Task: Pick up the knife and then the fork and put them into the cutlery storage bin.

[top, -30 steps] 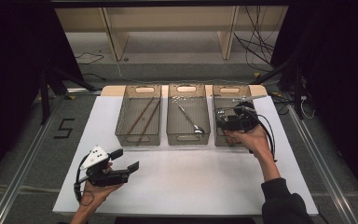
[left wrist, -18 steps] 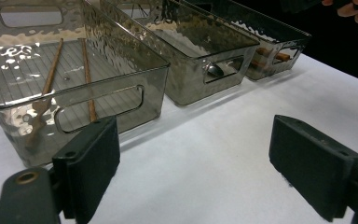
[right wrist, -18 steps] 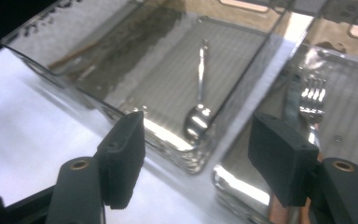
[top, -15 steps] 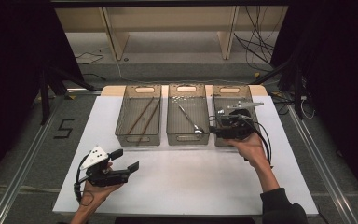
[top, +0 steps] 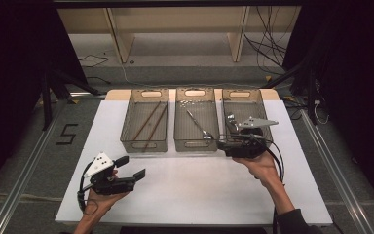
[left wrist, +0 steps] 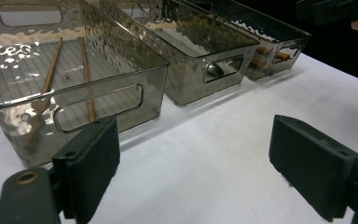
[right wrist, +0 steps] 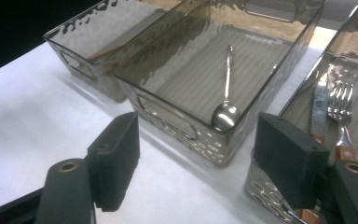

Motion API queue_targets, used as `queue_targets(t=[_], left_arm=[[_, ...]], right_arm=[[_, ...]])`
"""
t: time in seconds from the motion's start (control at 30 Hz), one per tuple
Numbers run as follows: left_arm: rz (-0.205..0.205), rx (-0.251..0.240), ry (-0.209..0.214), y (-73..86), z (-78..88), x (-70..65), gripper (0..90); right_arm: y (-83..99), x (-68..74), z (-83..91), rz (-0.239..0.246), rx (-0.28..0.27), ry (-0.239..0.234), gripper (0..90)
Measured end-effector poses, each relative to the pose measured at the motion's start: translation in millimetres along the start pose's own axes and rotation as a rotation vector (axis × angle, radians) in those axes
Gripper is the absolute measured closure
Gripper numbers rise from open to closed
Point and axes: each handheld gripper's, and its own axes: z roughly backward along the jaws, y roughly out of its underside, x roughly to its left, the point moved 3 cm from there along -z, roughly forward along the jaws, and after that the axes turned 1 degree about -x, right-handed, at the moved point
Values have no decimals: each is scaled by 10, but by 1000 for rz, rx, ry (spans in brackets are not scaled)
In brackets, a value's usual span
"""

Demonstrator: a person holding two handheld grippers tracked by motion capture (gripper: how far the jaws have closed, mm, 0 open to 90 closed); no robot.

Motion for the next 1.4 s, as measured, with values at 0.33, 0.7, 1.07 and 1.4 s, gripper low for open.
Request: queue_targets(t=[0.33, 0.7, 1.07, 1.4], left_arm=[[3, 1, -1, 0, 0, 2, 157], [5, 2, 1, -1, -11, 1, 156], [9, 8, 2, -3, -15, 4, 156], [2, 18, 14, -4, -37, -37, 156]], right_arm=[[107, 88, 13, 18, -19, -13, 288], [251, 135, 62, 21, -43, -34, 278], [395, 176, 111, 32, -63, -44, 270], [616, 158, 238, 10, -83, -40, 265]])
